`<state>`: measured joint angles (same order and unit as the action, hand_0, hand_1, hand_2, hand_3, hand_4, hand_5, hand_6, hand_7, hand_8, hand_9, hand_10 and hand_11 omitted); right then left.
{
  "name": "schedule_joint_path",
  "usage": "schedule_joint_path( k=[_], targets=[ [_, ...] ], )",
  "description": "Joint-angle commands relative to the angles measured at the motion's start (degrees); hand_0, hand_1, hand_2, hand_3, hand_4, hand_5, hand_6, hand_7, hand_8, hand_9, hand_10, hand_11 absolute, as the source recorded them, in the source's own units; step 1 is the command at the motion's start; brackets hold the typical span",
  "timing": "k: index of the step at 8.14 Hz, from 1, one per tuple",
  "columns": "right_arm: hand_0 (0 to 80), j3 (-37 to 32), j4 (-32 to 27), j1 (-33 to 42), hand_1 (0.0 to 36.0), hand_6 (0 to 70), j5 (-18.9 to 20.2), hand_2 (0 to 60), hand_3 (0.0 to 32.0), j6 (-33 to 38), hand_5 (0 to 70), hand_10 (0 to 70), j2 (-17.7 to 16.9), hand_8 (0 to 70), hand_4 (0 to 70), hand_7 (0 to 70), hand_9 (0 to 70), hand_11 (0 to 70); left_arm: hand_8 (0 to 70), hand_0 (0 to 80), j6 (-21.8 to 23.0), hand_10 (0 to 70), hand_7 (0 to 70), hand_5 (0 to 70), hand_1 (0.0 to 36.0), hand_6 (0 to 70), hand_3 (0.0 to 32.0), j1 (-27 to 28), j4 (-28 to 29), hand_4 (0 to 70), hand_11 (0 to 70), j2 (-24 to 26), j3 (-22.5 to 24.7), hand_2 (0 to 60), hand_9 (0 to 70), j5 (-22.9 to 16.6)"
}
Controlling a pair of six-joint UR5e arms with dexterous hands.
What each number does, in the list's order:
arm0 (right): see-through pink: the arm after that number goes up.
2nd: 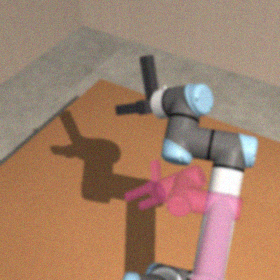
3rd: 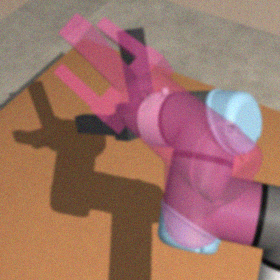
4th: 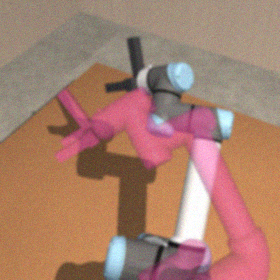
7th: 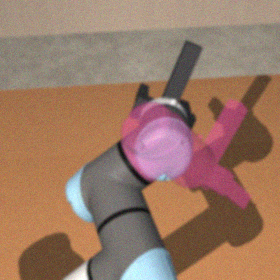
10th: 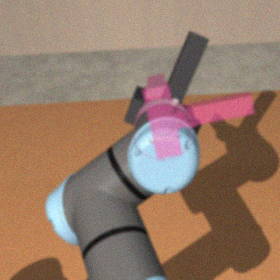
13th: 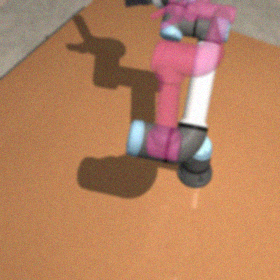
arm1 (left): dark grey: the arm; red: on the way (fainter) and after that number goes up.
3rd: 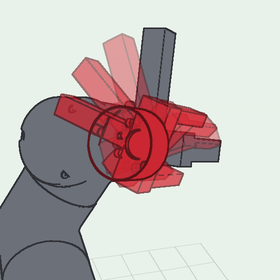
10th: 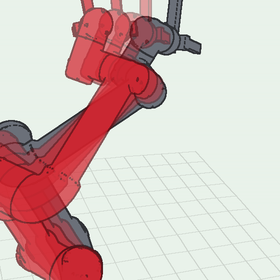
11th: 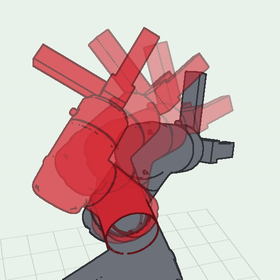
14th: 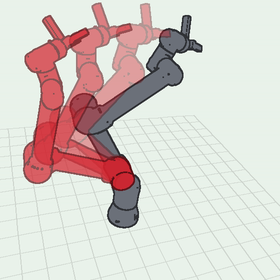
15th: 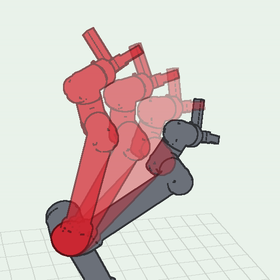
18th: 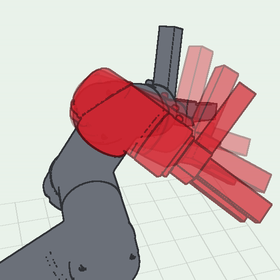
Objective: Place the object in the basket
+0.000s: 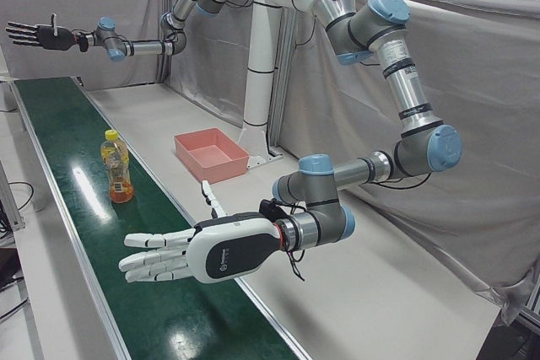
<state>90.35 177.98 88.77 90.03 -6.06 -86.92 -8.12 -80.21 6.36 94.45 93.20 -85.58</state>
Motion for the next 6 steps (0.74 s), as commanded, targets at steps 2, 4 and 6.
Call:
schedule_joint_path(
  k=[2, 4, 6],
  targets=[
    [0.0, 0.0, 0.0, 0.0, 0.0, 0.0, -0.03, 0.0, 0.0, 0.0, 0.0, 0.0, 0.0, 0.0, 0.0, 0.0, 0.0, 0.0, 2.7, 55.8, -0.84, 7.5, 0.0, 11.9, 16.0, 0.0, 0.0, 2.23, 0.06, 7.3, 13.0, -0.14, 1.55, 0.0, 2.8, -0.11],
    [0.0, 0.09, 0.0, 0.0, 0.0, 0.0, -0.03, 0.0, 0.0, 0.0, 0.0, 0.0, 0.0, 0.0, 0.0, 0.0, 0.0, 0.0, 2.9, 57.3, -2.68, 6.6, 0.0, 11.8, 17.5, 0.0, 0.0, 4.96, -1.6, 6.8, 11.9, -0.14, 3.03, 0.0, 3.0, -0.11],
    [0.0, 0.09, 0.0, 0.0, 0.0, 0.0, -0.03, 0.0, 0.0, 0.0, 0.0, 0.0, 0.0, 0.0, 0.0, 0.0, 0.0, 0.0, 2.5, 63.3, -10.13, 7.0, 0.0, 9.4, 25.0, 0.0, 0.0, 6.28, -11.41, 7.7, 13.1, -0.23, 13.36, 0.4, 2.2, -0.02]
  ],
)
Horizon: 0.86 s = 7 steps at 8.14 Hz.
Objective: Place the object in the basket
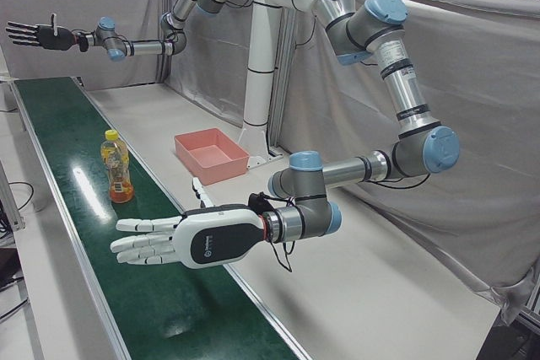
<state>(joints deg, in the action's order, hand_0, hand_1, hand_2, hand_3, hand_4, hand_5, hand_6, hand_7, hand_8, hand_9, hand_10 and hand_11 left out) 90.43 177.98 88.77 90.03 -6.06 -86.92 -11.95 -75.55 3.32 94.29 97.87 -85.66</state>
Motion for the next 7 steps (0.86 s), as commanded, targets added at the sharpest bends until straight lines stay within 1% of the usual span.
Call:
schedule_joint_path(
  k=[1, 2, 3, 4, 5, 6, 7],
  targets=[
    [0.0, 0.1, 0.0, 0.0, 0.0, 0.0, -0.03, 0.0, 0.0, 0.0, 0.0, 0.0, 0.0, 0.0, 0.0, 0.0, 0.0, 0.0, 3.4, 62.2, -7.28, 7.4, 0.0, 8.7, 24.5, 0.0, 0.0, 4.59, -9.64, 7.2, 13.7, -0.07, 10.04, 0.8, 3.4, 0.58],
    [0.0, 0.01, 0.0, 0.0, 0.0, 0.0, 0.06, 0.0, 0.0, 0.0, 0.0, 0.0, 0.0, 0.0, 0.0, 0.0, 0.0, 0.0, 3.6, 60.9, -7.29, 8.3, 0.0, 8.2, 23.2, 0.0, 0.0, 6.54, -9.65, 7.0, 14.8, 0.19, 10.06, 0.0, 3.9, 0.84],
    [0.0, 0.01, 0.0, 0.0, 0.0, 0.0, -0.03, 0.0, 0.0, 0.0, 0.0, 0.0, 0.0, 0.0, 0.0, 0.0, 0.0, 0.0, 4.1, 60.6, -7.9, 8.7, 0.0, 7.8, 22.6, 0.0, 0.0, 8.82, -9.74, 6.8, 15.3, 0.36, 10.06, 0.0, 4.4, 2.85],
    [0.0, 0.01, 0.0, 0.0, 0.0, 0.0, 0.06, 0.0, 0.0, 0.0, 0.0, 0.0, 0.0, 0.0, 0.0, 0.0, 0.0, 0.0, 4.2, 61.7, -8.17, 9.1, 0.0, 7.8, 23.5, 0.0, 0.0, 12.67, -9.65, 6.3, 16.0, 0.45, 10.06, 0.0, 4.6, 6.96],
    [0.0, 0.01, 0.0, 0.0, 0.0, 0.0, -0.03, 0.0, 0.0, 0.0, 0.0, 0.0, 0.0, 0.0, 0.0, 0.0, 0.0, 0.0, 4.1, 62.0, -8.09, 9.1, 0.0, 7.7, 23.5, 0.0, 0.0, 16.71, -8.96, 6.0, 16.1, 0.63, 10.14, 0.0, 4.5, 12.04],
    [0.0, 0.01, 0.0, 0.0, 0.0, 0.0, -0.03, 0.0, 0.0, 0.0, 0.0, 0.0, 0.0, 0.0, 0.0, 0.0, 0.0, 0.0, 4.2, 60.6, -8.08, 8.8, 0.0, 7.5, 22.7, 0.0, 0.0, 18.58, -8.78, 5.5, 15.5, 1.41, 10.14, 0.0, 4.7, 15.31],
    [0.0, 0.1, 0.0, 0.0, 0.0, 0.0, -0.03, 0.0, 0.0, 0.0, 0.0, 0.0, 0.0, 0.0, 0.0, 0.0, 0.0, 0.0, 4.2, 60.3, -8.17, 8.3, 0.0, 7.8, 22.6, 0.0, 0.0, 19.03, -11.12, 6.0, 14.8, 3.86, 10.06, 0.0, 4.7, 15.87]
  ],
)
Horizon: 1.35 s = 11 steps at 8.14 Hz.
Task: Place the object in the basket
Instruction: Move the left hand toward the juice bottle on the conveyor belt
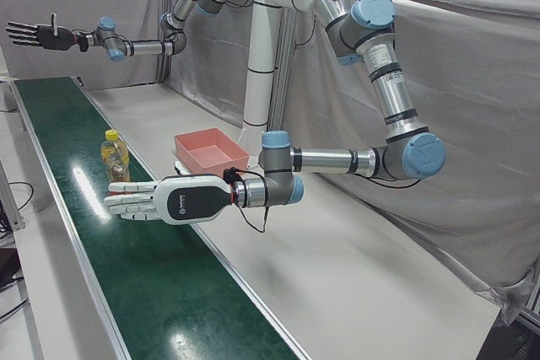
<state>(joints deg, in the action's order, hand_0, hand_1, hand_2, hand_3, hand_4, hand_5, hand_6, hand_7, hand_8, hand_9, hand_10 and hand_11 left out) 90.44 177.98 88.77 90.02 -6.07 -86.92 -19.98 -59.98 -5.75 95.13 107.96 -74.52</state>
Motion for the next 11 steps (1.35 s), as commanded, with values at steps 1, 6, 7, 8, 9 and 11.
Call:
schedule_joint_path(
  k=[1, 6, 7, 8, 9, 11],
  targets=[
    [0.0, 0.08, 0.0, 0.0, 0.0, 0.0, -0.02, 0.0, 0.0, 0.09, 0.0, 0.0, 0.0, 0.0, 0.0, 0.0, 0.0, 0.0, 4.3, 60.7, -0.58, 8.1, 0.0, 8.7, 23.4, 0.0, 0.0, 3.64, -3.81, 6.7, 14.6, 5.13, -0.21, 0.1, 4.8, 4.82],
    [0.0, 0.08, 0.0, 0.0, 0.0, 0.0, -0.02, 0.0, 0.0, 0.0, 0.0, 0.0, 0.0, 0.0, 0.0, 0.0, 0.0, 0.0, 5.5, 58.3, -2.52, 6.4, 0.0, 9.4, 22.7, 0.0, 0.0, 9.88, -7.42, 5.7, 11.9, 11.38, -1.87, 3.5, 6.2, 8.6],
    [0.0, 0.08, 0.0, 0.0, 0.0, 0.0, -0.02, 0.0, 0.0, 0.09, 0.0, 0.0, 0.0, 0.0, 0.0, 0.0, 0.0, 0.0, 5.6, 58.4, -2.52, 6.7, 0.0, 9.7, 22.9, 0.0, 0.0, 9.88, -7.43, 6.1, 12.3, 12.44, -3.18, 4.1, 6.5, 8.6],
    [0.0, 0.08, 0.0, 0.0, 0.0, 0.0, -0.02, 0.0, 0.0, 0.09, 0.0, 0.0, 0.0, 0.0, 0.0, 0.0, 0.0, 0.0, 5.4, 57.5, -2.52, 6.7, 0.0, 9.8, 22.3, 0.0, 0.0, 9.88, -7.43, 6.2, 12.2, 14.1, -4.94, 4.2, 6.2, 8.51],
    [0.0, 0.17, 0.0, 0.0, 0.0, 0.0, 0.07, 0.0, 0.0, 0.0, 0.0, 0.0, 0.0, 0.0, 0.0, 0.0, 0.0, 0.0, 5.7, 57.4, -2.52, 6.9, 0.0, 10.0, 22.4, 0.0, 0.0, 9.97, -7.43, 6.6, 12.5, 15.86, -6.52, 5.4, 6.7, 8.51],
    [0.0, 0.17, 0.0, 0.0, 0.0, 0.0, 0.07, 0.0, 0.0, 0.0, 0.0, 0.0, 0.0, 0.0, 0.0, 0.0, 0.0, 0.0, 5.7, 57.3, -2.6, 6.8, 0.0, 10.3, 22.4, 0.0, 0.0, 10.14, -8.3, 6.8, 12.4, 17.98, -7.24, 5.3, 6.7, 8.51]
  ],
)
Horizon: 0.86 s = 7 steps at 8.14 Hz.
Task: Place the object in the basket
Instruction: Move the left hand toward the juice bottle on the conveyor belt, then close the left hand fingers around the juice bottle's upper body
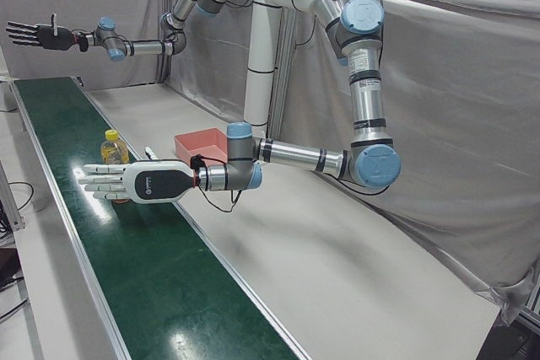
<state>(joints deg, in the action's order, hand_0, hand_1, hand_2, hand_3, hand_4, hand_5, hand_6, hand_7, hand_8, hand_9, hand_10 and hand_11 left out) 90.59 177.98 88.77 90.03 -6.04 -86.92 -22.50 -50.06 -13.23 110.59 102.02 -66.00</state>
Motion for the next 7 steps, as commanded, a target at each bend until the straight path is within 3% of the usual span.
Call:
schedule_joint_path(
  k=[1, 4, 5, 6, 7],
  targets=[
    [0.0, 0.03, 0.0, 0.0, 0.0, 0.0, -0.03, 0.0, 0.0, 0.06, 0.0, 0.0, 0.0, 0.0, 0.0, 0.0, 0.0, 0.0, 5.8, 57.3, 0.0, 7.0, 0.0, 10.5, 22.6, 0.0, 0.0, 1.36, -1.36, 7.2, 12.7, 3.14, -1.38, 6.5, 6.9, 0.0],
    [0.0, 0.12, 0.0, 0.09, 0.0, 0.0, -0.03, 0.0, 0.0, 0.06, 0.0, 0.0, 0.0, 0.0, 0.0, 0.0, 0.0, 0.0, 6.8, 57.5, 0.09, 8.3, 0.0, 12.4, 23.2, 0.0, 0.0, 2.16, -3.2, 8.8, 14.5, 6.65, -3.14, 9.1, 8.2, 0.17],
    [0.0, 0.03, 0.0, 0.0, 0.0, 0.0, -0.03, 0.0, 0.0, -0.03, 0.0, 0.0, 0.0, 0.0, 0.0, 0.0, 0.0, 0.0, 7.6, 57.5, 0.35, 10.2, 0.2, 14.9, 23.2, 0.0, 0.0, 2.08, -9.39, 10.3, 17.2, 9.27, -3.14, 10.1, 9.5, 2.35],
    [0.0, 0.12, 0.0, 0.09, 0.0, 0.0, 0.06, 0.0, 0.0, -0.03, 0.0, 0.0, 0.0, 0.0, 0.0, 0.0, 0.0, 0.0, 20.5, 58.0, 0.7, 27.3, 17.0, 48.4, 23.7, 6.7, 0.0, 1.99, -13.02, 14.6, 41.4, 10.34, -2.44, 17.6, 28.8, 6.46],
    [0.0, 0.12, 0.0, 0.0, 0.0, 0.0, 0.06, 0.0, 0.0, 0.06, 0.0, 0.0, 0.0, 0.0, 0.0, 0.0, 0.0, 0.0, 49.1, 58.9, 0.71, 54.9, 50.3, 70.0, 23.6, 23.6, 0.0, 2.07, -14.53, 23.3, 70.0, 10.61, -2.26, 29.9, 67.8, 8.42]
  ],
)
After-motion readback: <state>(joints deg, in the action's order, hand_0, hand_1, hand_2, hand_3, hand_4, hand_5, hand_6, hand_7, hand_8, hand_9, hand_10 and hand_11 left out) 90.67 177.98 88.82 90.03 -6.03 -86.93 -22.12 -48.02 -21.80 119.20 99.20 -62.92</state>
